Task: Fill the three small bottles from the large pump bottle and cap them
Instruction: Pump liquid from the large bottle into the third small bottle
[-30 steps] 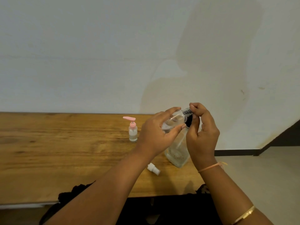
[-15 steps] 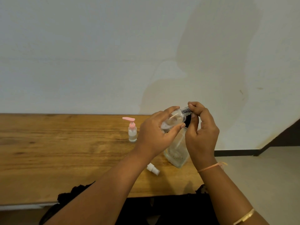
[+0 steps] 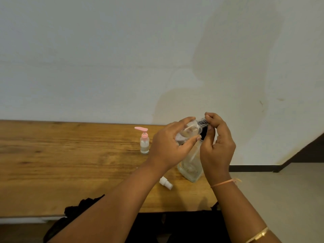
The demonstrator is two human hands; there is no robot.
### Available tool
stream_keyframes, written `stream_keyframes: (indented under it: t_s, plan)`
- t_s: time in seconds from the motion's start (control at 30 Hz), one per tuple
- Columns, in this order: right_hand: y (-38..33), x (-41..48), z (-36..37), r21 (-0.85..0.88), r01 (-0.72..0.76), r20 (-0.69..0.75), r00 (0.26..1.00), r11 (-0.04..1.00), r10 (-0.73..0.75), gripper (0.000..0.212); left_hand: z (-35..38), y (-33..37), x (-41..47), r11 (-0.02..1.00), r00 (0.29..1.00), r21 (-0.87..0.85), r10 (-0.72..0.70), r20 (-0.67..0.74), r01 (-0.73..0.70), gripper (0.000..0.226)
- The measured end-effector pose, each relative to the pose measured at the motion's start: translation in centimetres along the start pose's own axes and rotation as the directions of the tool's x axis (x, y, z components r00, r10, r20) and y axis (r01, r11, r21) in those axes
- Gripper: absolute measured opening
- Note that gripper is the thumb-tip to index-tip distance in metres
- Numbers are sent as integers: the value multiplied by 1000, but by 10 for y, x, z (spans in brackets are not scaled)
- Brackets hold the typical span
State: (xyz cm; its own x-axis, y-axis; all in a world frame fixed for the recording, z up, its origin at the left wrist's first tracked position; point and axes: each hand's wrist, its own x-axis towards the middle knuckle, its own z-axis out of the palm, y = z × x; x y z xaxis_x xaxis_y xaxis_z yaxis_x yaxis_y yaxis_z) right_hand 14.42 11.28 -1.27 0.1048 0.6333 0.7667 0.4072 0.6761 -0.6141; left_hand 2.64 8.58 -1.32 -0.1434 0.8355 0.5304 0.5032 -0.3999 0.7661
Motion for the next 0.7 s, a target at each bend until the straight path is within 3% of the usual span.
stream_keyframes:
  t_s: [0.37,0.7]
  plan:
    - [14,0,0,-130,89,35,996,987,-86,31,6,-7,1,999,999,-9,-31,22,31,49]
    - [-1,3,-1,-131,49,4,999,990,-49,31,2,-3,1,1000,1000,26,-1,8,0,50]
